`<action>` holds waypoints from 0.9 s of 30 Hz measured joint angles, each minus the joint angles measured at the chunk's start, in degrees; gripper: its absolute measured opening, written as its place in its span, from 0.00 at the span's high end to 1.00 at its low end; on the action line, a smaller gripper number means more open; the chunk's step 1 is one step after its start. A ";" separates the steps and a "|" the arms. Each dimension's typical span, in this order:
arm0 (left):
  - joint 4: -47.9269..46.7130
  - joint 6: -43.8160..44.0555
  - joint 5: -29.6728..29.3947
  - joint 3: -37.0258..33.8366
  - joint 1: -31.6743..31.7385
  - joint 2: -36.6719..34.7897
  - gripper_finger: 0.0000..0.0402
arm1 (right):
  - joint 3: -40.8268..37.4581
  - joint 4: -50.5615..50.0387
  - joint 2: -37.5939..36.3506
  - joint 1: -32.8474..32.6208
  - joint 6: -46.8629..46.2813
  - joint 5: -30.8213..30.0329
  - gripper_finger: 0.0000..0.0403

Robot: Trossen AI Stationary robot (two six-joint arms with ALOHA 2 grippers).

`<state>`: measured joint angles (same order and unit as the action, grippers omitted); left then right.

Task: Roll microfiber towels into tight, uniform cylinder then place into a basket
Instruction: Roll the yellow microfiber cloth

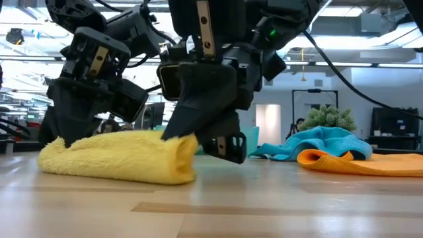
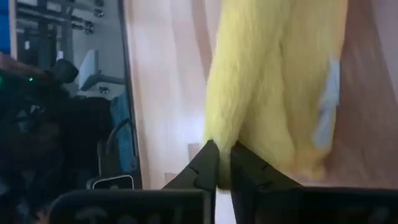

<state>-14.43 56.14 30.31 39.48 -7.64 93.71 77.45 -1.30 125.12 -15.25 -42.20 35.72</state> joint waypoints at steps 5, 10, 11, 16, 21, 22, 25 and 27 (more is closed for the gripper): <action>-4.13 1.62 -1.58 -0.33 0.06 -0.19 0.97 | -0.36 -2.38 -0.12 0.16 0.00 0.05 0.84; -5.65 2.06 -1.60 -0.15 0.04 -0.15 0.97 | -0.16 -5.00 -0.16 0.25 2.43 1.07 0.77; -5.79 2.06 -1.62 -0.15 0.04 -0.15 0.97 | -0.15 -5.79 -0.21 0.42 3.07 1.28 0.75; -5.38 2.08 -1.73 -0.13 0.04 -0.11 0.97 | -0.22 -6.66 -0.95 -0.25 7.12 -0.31 0.72; -5.42 2.08 -1.65 -0.13 0.04 -0.09 0.97 | -0.16 -7.45 -5.39 -4.33 19.01 -10.80 0.74; -5.42 2.08 -1.65 -0.13 0.04 -0.09 0.97 | -0.06 -7.16 -6.48 -5.38 22.37 -14.36 0.74; -5.44 2.08 -1.65 -0.13 0.04 -0.09 0.97 | -0.11 -5.79 -9.11 -8.92 33.94 -26.72 0.75; -5.41 2.08 -1.65 -0.13 0.04 -0.08 0.97 | -0.09 -2.63 -10.00 -10.86 41.47 -34.65 0.75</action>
<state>-19.84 58.22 28.67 39.35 -7.60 93.63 77.36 -3.94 115.13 -26.10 -0.73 1.07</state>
